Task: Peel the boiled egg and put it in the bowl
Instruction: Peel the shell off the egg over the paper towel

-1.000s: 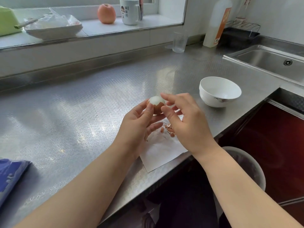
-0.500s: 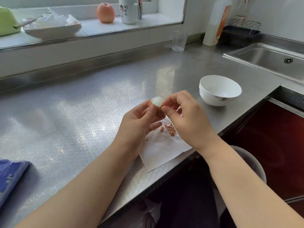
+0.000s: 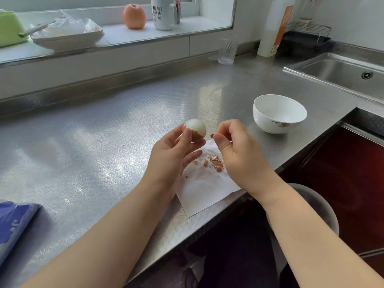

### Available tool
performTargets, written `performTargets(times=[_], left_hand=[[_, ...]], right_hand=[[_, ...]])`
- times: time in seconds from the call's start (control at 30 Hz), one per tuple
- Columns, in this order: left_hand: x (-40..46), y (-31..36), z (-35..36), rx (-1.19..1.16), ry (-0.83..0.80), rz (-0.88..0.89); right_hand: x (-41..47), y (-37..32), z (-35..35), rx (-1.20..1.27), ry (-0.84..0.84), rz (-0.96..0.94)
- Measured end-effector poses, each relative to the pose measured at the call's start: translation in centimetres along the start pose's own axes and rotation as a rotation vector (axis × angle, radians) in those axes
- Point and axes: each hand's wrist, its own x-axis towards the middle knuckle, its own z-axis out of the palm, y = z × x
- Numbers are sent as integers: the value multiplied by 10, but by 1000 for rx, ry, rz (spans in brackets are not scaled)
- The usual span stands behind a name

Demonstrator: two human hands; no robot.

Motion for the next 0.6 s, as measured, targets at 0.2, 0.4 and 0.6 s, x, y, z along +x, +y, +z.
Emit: performTargets(times=[0.2, 0.4, 0.6], left_hand=[[3, 3, 0, -60, 60, -54], [3, 2, -2, -52, 8, -42], [1, -1, -1, 43, -1, 63]], right_hand=[[-10, 10, -15, -91, -140, 121], [-14, 10, -13, -103, -4, 142], [-5, 5, -13, -136, -84, 201]])
